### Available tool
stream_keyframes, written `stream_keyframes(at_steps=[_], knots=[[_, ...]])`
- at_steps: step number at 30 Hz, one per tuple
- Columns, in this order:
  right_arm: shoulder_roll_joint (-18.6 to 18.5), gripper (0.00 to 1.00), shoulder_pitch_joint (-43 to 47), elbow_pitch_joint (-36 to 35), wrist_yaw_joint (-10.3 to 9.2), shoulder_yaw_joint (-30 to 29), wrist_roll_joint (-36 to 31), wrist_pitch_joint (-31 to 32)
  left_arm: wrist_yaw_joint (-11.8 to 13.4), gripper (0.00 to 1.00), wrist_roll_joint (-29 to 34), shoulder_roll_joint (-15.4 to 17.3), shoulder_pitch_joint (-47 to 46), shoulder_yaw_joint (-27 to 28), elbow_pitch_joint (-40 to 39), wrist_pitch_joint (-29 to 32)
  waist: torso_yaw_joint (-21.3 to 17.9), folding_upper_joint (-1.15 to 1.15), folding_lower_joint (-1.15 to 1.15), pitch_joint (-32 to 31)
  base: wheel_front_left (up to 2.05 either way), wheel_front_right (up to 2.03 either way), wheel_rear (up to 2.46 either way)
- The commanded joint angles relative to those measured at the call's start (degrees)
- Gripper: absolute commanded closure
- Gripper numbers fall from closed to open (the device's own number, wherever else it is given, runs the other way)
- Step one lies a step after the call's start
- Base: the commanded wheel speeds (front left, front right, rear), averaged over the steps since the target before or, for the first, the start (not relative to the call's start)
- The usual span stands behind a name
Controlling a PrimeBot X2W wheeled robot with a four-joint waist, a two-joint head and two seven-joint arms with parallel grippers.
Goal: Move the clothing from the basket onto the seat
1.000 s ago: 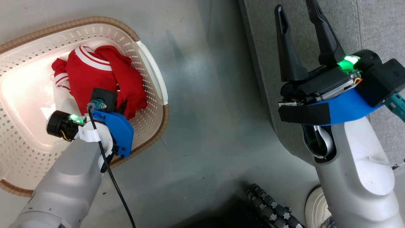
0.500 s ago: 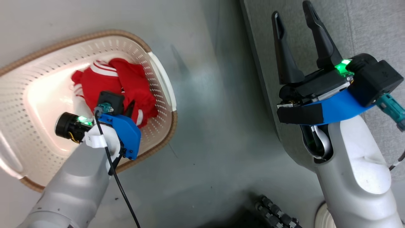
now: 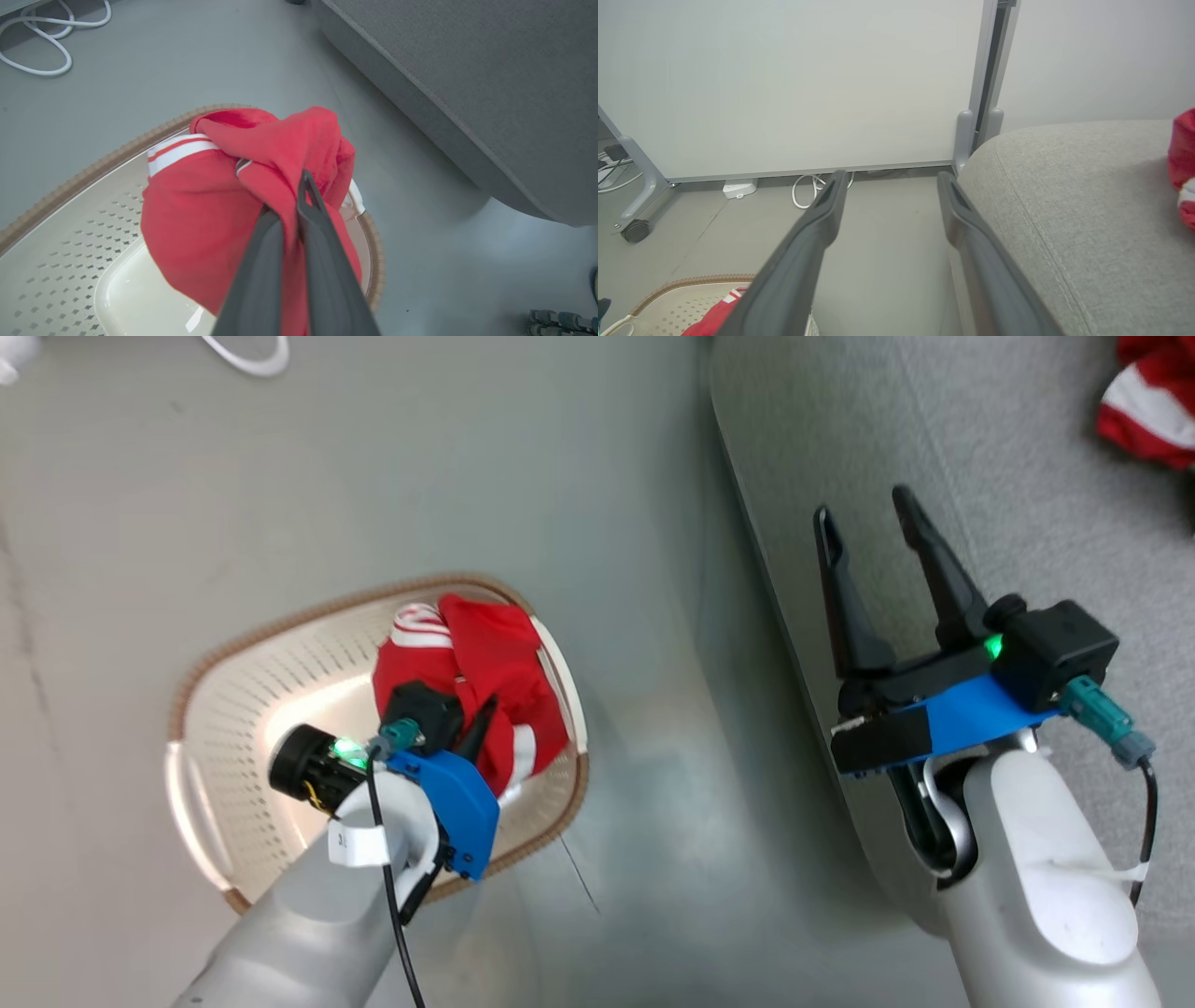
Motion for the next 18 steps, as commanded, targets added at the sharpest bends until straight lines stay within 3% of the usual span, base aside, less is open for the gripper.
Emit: stream_keyframes(at_steps=[1,18], knots=[[-0.08,0.0,1.19,0.17,0.01,-0.16,-0.07,0.56,-0.1,1.0,-0.28,-0.32,0.6,-0.5,-0.58,-0.49,3.45,-0.01,0.01,-7.11,0.0,0.0,0.0],[-0.08,0.0,14.56,0.24,0.01,-1.73,-1.49,6.82,-0.1,1.0,-6.82,-3.34,3.84,-5.46,-10.45,-0.97,9.77,-0.01,0.01,-28.72,0.0,0.0,0.0]])
